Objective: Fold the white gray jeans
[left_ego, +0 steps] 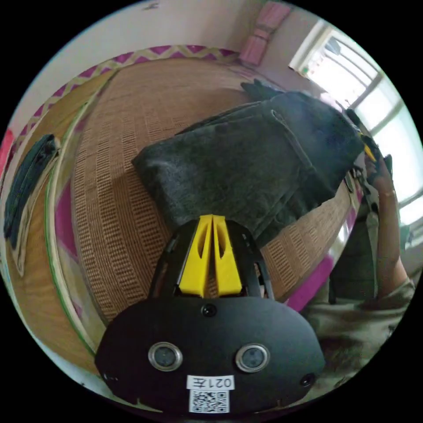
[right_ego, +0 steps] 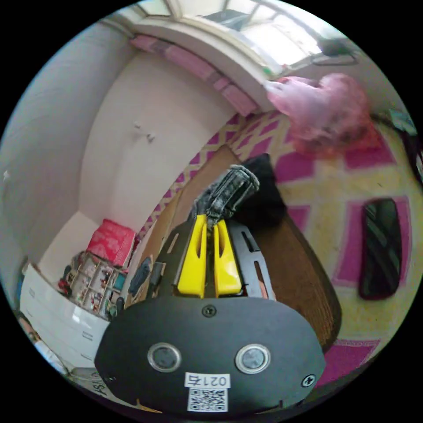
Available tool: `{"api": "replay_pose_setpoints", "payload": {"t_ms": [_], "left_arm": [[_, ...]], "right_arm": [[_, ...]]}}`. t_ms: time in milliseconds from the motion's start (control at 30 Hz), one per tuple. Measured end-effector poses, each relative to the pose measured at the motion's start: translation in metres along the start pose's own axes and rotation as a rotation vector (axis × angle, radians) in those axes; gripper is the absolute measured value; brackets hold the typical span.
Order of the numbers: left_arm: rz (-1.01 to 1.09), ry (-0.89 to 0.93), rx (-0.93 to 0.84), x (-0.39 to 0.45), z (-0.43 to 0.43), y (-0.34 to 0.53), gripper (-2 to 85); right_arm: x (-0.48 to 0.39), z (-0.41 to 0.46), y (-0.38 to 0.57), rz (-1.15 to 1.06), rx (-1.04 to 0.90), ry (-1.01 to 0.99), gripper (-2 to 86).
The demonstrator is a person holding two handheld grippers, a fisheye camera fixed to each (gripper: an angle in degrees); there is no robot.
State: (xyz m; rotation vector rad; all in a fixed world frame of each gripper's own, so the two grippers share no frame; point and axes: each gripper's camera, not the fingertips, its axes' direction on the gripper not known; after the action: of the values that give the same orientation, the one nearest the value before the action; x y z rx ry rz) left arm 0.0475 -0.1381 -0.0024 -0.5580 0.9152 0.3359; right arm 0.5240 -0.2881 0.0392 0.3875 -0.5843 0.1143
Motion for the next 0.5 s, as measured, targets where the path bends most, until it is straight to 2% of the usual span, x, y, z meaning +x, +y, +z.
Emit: {"api": "replay_pose_setpoints", "payload": {"t_ms": [67,167,333,433,500], "left_arm": [[0.05,0.06,-0.027,-0.006,0.004,-0.005,-1.0],[0.101,0.169,-0.075,-0.019,0.011,-0.016,-1.0],[0.15,0.239,-0.109,-0.024,0.018,-0.026,-0.9],[0.148,0.088,0.041,0.001,-0.006,-0.017,-0.7],[0.218,-0.019,0.219,0.046,-0.031,-0.004,-0.2]], "right_arm": [[0.047,-0.007,0.021,0.058,-0.072,0.025,-0.7],[0.105,-0.029,0.061,0.147,-0.059,-0.066,-0.6],[0.143,-0.048,0.091,0.146,-0.11,-0.076,0.6],[0.115,-0.07,0.098,-0.054,-0.132,0.036,3.6],[0.054,-0.085,0.118,-0.308,-0.081,0.266,7.3]]}}
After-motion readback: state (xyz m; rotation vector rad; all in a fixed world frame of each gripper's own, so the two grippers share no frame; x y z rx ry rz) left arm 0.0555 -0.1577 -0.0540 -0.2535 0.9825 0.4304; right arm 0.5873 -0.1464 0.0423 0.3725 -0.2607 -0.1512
